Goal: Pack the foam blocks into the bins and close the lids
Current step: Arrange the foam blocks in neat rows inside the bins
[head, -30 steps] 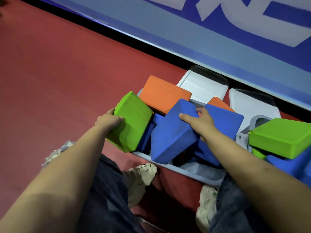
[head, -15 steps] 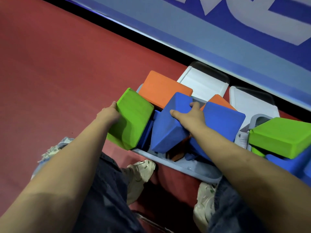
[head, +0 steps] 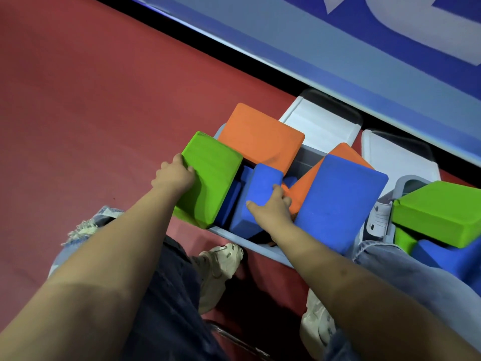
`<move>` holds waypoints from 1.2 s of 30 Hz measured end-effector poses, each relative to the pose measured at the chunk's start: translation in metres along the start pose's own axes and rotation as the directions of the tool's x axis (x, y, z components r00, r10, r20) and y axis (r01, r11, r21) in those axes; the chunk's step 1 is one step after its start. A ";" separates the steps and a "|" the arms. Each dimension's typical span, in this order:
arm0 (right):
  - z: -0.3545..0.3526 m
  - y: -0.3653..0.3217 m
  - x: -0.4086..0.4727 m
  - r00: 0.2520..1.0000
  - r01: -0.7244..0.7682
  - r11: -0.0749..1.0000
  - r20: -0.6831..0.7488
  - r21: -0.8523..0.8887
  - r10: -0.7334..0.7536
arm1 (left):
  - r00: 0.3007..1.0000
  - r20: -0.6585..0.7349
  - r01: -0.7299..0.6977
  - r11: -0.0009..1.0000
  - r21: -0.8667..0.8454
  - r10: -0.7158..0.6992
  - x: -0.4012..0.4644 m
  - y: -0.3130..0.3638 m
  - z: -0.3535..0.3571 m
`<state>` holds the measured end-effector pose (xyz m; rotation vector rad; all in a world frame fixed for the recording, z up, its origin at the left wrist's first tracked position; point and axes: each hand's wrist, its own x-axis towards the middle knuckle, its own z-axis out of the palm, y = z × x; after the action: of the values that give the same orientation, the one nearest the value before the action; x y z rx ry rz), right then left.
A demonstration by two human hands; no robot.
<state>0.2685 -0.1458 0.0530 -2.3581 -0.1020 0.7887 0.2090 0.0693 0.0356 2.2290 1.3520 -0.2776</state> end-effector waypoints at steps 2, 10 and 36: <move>0.008 0.006 -0.003 0.992 0.011 0.999 0.128 -0.037 -0.007 | 1.000 -0.011 0.018 1.000 -0.005 -0.018 0.000 0.000 0.002; 0.026 0.024 -0.004 0.967 0.166 0.971 0.224 -0.175 -0.125 | 0.989 -0.106 0.100 0.995 -0.002 -0.099 0.005 0.010 0.010; 0.063 0.053 0.034 0.950 0.119 0.984 0.303 -0.131 -0.075 | 0.992 -0.109 0.068 0.998 0.017 -0.066 0.008 0.029 0.017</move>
<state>0.2545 -0.1436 -0.0352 -2.3326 -0.4139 1.1162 0.2398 0.0559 0.0273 2.2475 1.4895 -0.1975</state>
